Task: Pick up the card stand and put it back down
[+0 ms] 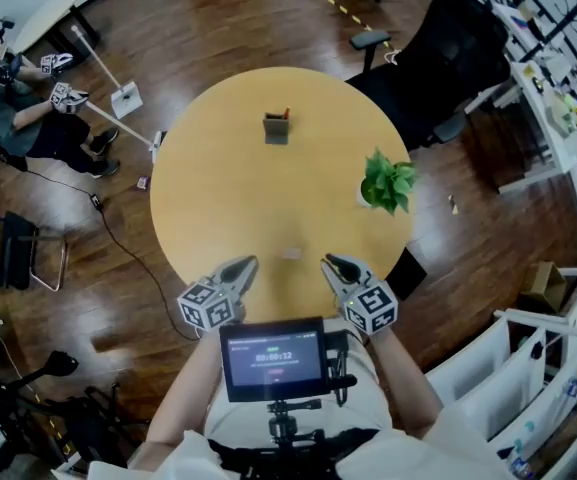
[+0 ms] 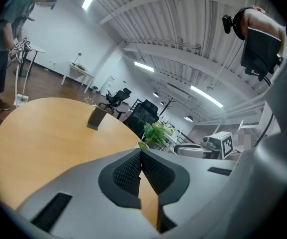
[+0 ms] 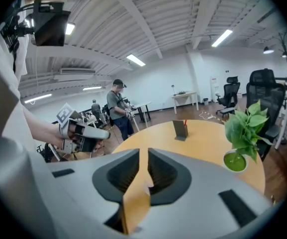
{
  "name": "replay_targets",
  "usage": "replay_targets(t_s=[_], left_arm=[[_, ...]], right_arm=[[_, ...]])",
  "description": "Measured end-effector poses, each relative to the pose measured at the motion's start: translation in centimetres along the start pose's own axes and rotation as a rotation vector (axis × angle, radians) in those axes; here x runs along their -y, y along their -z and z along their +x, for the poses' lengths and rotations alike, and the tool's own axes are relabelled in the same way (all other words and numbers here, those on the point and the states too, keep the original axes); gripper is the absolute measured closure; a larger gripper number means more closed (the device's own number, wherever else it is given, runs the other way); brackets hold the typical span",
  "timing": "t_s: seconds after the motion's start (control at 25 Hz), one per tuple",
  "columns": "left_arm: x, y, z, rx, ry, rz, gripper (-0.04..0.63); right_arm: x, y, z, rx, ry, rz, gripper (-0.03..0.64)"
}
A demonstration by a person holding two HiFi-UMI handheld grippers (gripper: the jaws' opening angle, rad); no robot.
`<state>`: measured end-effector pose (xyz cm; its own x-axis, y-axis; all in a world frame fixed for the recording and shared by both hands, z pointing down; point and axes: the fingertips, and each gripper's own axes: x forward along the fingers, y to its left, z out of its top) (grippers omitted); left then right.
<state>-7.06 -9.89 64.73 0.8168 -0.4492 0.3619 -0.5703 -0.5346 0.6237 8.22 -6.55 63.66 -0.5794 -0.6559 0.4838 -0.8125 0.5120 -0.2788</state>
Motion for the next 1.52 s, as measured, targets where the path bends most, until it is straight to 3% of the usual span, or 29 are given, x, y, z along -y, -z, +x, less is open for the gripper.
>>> replay_targets(t_s=[0.32,0.84,1.12,1.52], left_arm=[[-0.8,1.1,-1.2,0.014,-0.092,-0.038,0.595],[-1.8,1.3,-2.0,0.06,-0.197,-0.079,0.595],[-1.5,0.0,-2.9,0.103,-0.268,-0.034,0.594],[-1.7,-0.1,-4.7,0.133,-0.308,-0.039,0.569]], right_arm=[[1.4,3.5,4.1,-0.116,-0.11,-0.068,0.522],[3.5,13.1,12.0,-0.346,-0.257,-0.148,0.471],[4.5,18.0,14.6,-0.475,-0.298,-0.195,0.472],[3.8,22.0,16.8,-0.589,-0.343,-0.216,0.472]])
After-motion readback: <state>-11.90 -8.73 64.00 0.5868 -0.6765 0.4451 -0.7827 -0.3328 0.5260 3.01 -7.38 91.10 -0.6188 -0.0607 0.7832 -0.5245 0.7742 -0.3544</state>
